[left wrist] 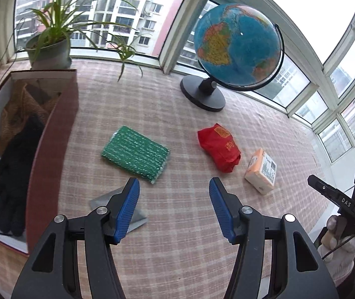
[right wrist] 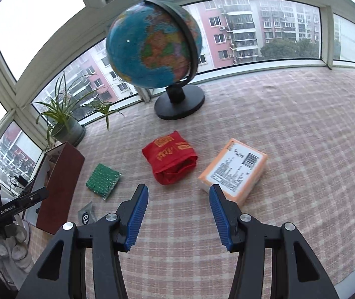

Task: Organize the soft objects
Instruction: 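Withdraw both grippers and move them toward the orange-edged tissue pack, then close both grippers on the orange-edged tissue pack and lift it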

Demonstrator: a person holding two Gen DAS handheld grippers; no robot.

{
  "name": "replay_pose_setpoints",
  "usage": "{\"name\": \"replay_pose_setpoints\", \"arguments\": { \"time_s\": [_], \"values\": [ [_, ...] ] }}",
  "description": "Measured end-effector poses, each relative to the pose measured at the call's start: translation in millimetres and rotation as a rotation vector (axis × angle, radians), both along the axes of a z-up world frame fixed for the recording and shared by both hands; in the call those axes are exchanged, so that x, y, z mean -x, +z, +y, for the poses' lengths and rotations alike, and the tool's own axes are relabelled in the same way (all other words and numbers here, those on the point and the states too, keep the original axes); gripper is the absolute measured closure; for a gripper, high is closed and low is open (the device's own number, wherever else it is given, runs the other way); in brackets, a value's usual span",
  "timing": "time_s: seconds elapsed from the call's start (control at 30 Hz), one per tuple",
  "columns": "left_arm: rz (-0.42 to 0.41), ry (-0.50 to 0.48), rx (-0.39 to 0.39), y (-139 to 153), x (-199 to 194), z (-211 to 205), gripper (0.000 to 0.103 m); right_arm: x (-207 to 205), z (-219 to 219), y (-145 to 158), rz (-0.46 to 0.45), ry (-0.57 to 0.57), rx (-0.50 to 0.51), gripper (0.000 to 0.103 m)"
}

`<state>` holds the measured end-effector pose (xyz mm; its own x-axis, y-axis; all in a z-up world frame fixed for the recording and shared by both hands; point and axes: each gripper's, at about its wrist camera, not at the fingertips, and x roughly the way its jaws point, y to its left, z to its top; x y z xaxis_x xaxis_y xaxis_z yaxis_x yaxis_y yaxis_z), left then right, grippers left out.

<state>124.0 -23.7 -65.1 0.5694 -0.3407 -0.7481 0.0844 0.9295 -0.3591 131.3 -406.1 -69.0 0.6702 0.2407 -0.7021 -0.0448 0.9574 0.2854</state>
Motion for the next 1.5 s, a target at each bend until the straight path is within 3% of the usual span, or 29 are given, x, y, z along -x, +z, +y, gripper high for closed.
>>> {"name": "replay_pose_setpoints", "arguments": {
  "time_s": [0.23, 0.37, 0.6, 0.83, 1.23, 1.5],
  "values": [
    [0.020, -0.107, 0.007, -11, -22, -66, 0.046, -9, -48, -17, 0.048, -0.071, -0.018, 0.056],
    [0.029, -0.201, 0.014, -15, -35, -105, 0.038, -18, -71, -30, 0.081, -0.093, -0.037, 0.056],
    [0.026, -0.385, -0.077, -22, -60, -179, 0.035, -36, -103, -56, 0.134, -0.114, -0.102, 0.056],
    [0.074, -0.482, -0.090, -41, -94, -232, 0.035, -55, -110, -72, 0.173, -0.079, -0.152, 0.055],
    [0.137, -0.593, -0.133, -72, -122, -269, 0.035, -86, -124, -93, 0.236, -0.072, -0.273, 0.055],
    [0.201, -0.609, -0.102, -87, -130, -273, 0.037, -99, -121, -108, 0.273, -0.063, -0.345, 0.056]
  ]
}}
